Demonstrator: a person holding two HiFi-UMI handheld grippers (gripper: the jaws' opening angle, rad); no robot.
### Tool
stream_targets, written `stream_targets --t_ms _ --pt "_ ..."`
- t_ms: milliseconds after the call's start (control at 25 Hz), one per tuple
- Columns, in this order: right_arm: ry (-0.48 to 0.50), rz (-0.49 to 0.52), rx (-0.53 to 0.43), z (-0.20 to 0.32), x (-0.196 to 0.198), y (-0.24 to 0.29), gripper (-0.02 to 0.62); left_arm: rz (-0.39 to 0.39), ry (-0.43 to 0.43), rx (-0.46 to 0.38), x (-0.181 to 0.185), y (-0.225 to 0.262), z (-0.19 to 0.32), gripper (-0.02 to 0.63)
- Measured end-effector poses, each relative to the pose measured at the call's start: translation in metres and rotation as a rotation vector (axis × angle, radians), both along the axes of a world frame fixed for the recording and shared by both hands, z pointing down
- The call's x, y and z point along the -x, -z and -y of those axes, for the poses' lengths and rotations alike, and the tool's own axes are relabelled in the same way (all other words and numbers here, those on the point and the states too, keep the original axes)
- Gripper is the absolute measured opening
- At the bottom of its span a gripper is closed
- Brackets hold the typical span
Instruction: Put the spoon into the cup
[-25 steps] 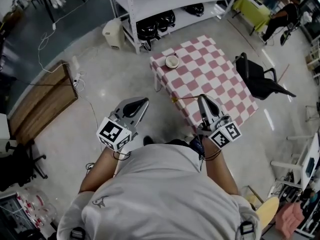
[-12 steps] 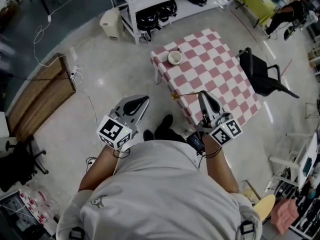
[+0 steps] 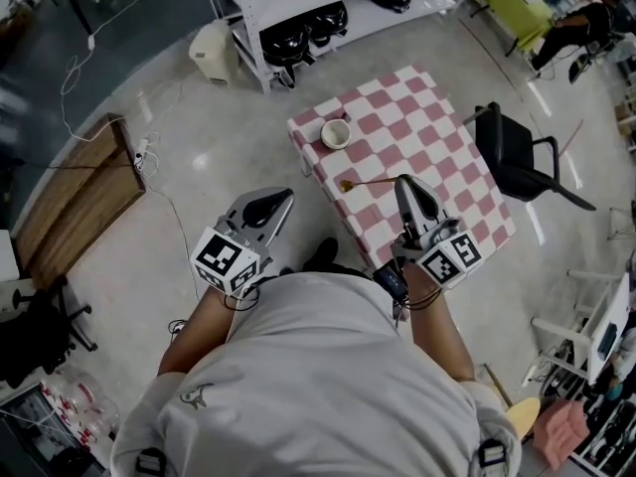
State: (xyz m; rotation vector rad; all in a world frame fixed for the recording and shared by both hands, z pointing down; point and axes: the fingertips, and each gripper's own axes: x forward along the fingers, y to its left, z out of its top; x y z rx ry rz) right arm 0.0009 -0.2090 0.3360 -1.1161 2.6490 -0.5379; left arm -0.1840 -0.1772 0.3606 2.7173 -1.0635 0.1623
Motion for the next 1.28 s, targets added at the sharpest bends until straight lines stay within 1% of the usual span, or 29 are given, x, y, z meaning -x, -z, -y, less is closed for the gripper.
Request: stream_targets --t_ms 240,480,720,840,1080,1280 --pt "-0.001 -0.003 -0.004 0.030 -0.020 -0.008 0.034 0.006 0.011 0.008 -0.020 -0.013 0.034 0.014" --pt "-0.031 -0.003 0.015 0.056 -0.031 -0.017 0.034 0.026 -0.031 0.037 -0.034 -0.025 0.069 0.014" --pt "-0.066 -0.005 0.063 0.081 -0.029 -0.038 0.034 0.045 -0.096 0.093 -0.042 -0.046 0.099 0.014" --pt "-0.081 -0.004 0.086 0.098 -0.027 -0.046 0.034 0.056 -0.121 0.105 -0.043 -0.053 0.120 0.014" --pt "-0.084 -0.019 0.154 0.126 -0.012 -0.072 0.034 0.066 -0.183 0.168 -0.045 -0.074 0.145 0.014" --pt "-0.090 -0.045 0.186 0.150 -0.004 -0.096 0.034 0.073 -0.226 0.201 -0.049 -0.093 0.164 0.014"
